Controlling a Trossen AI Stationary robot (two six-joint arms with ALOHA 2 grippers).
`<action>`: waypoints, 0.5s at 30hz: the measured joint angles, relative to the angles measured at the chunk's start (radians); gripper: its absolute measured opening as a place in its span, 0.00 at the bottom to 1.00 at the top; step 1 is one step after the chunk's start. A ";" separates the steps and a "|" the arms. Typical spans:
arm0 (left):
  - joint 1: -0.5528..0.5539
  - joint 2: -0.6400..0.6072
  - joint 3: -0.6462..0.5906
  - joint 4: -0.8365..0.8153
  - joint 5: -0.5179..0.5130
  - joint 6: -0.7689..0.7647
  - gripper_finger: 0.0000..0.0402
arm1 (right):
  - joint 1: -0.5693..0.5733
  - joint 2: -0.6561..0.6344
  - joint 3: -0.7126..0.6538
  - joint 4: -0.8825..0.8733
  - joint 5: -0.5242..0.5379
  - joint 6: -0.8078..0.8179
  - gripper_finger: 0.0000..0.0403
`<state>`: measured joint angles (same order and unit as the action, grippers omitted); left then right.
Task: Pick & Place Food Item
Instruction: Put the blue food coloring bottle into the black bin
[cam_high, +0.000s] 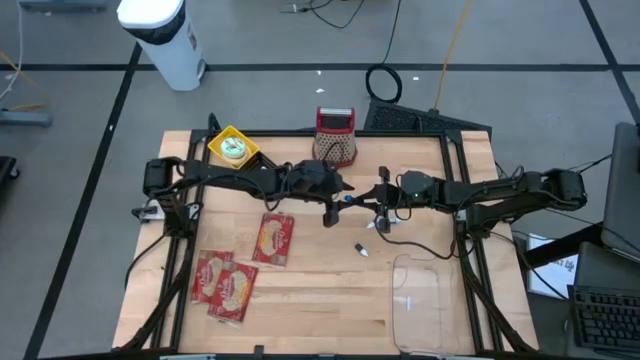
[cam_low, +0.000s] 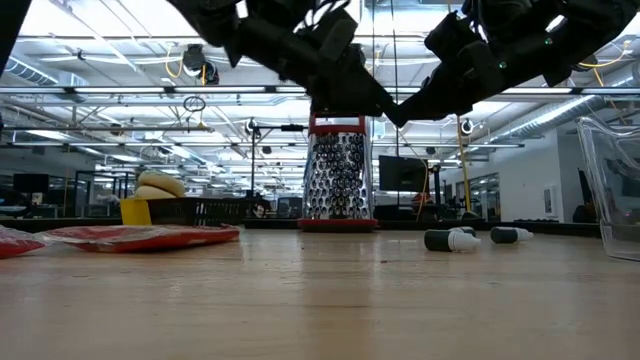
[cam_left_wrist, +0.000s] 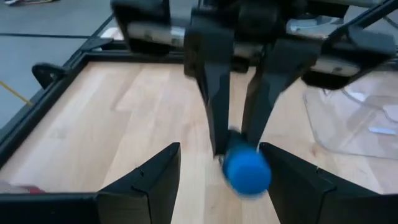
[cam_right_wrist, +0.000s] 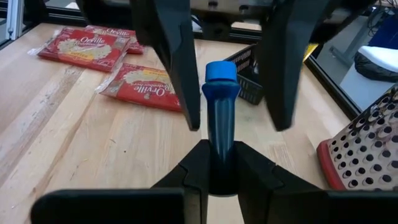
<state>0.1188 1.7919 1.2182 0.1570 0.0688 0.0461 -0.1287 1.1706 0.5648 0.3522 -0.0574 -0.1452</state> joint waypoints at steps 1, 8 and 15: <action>0.000 0.003 0.022 -0.025 0.000 0.005 0.54 | 0.000 0.000 0.000 0.000 0.000 0.000 0.11; 0.004 0.000 0.046 -0.110 0.000 0.024 0.54 | 0.000 0.000 0.000 -0.005 0.000 -0.002 0.11; 0.005 -0.002 0.046 -0.145 0.000 0.020 0.54 | 0.000 0.000 0.000 -0.005 0.000 -0.006 0.11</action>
<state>0.1238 1.7901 1.2640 0.0116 0.0688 0.0657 -0.1291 1.1706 0.5648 0.3472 -0.0576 -0.1510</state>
